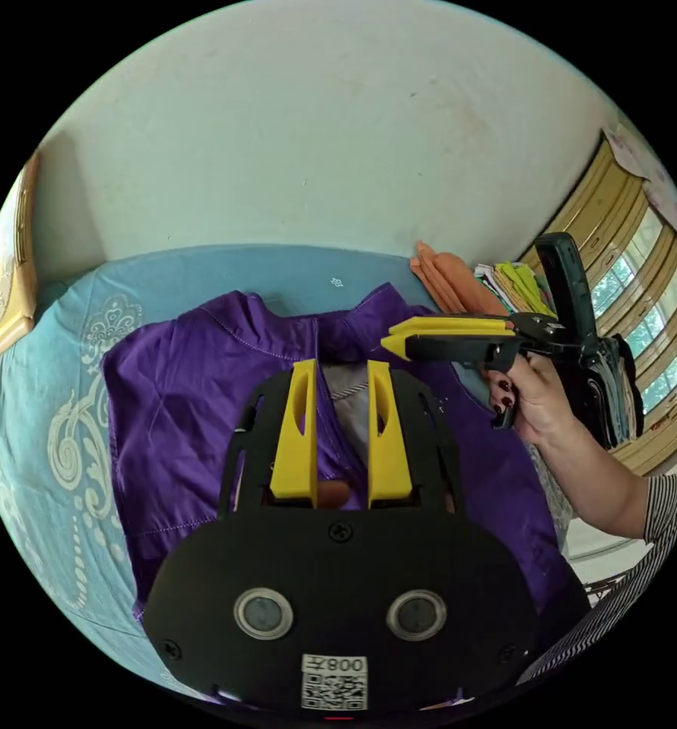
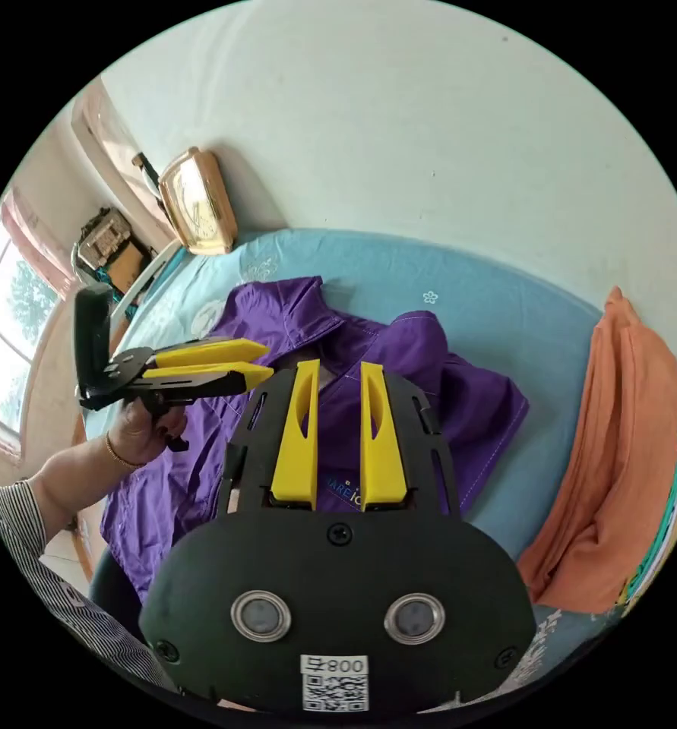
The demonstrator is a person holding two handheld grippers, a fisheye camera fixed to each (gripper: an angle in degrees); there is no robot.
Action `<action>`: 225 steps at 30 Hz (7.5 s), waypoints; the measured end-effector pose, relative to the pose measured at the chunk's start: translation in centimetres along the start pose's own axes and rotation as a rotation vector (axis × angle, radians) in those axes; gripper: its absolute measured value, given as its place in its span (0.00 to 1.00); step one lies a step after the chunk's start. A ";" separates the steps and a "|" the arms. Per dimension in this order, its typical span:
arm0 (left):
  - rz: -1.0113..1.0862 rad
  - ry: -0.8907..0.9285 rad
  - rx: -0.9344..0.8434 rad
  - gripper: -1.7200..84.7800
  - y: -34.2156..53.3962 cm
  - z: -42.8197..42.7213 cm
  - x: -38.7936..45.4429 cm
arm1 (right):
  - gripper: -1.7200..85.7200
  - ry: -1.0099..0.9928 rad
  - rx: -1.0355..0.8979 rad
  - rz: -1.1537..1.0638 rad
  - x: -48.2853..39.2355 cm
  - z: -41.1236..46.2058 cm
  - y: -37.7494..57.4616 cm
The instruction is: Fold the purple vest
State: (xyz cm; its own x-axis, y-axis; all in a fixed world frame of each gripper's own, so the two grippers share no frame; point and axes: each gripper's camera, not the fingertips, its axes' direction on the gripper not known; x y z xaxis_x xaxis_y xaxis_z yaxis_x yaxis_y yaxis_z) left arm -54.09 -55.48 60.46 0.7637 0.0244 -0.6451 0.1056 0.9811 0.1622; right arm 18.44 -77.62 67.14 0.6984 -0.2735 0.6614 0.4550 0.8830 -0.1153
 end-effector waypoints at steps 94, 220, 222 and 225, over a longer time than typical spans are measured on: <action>-0.111 0.048 -0.177 0.02 6.9 4.8 0.0 | 0.02 -0.122 0.029 0.099 -0.2 10.6 2.8; -0.786 0.262 -0.291 0.06 74.6 -74.5 6.4 | 0.04 -0.521 -0.109 0.877 1.2 -22.3 106.8; -0.788 0.258 -0.287 0.07 75.1 -74.7 6.7 | 0.04 -0.522 -0.097 0.875 1.1 -22.3 107.5; -0.805 0.288 -0.278 0.09 76.0 -74.9 7.0 | 0.05 -0.525 -0.087 0.883 0.9 -22.3 108.8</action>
State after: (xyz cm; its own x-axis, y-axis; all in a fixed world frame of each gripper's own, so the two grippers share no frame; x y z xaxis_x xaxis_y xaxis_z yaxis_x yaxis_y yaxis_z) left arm -88.37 33.64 12.37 0.3313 -0.6804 -0.6537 0.3537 0.7318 -0.5825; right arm 80.93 9.73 38.63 0.4833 0.6786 0.5531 -0.0497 0.6520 -0.7566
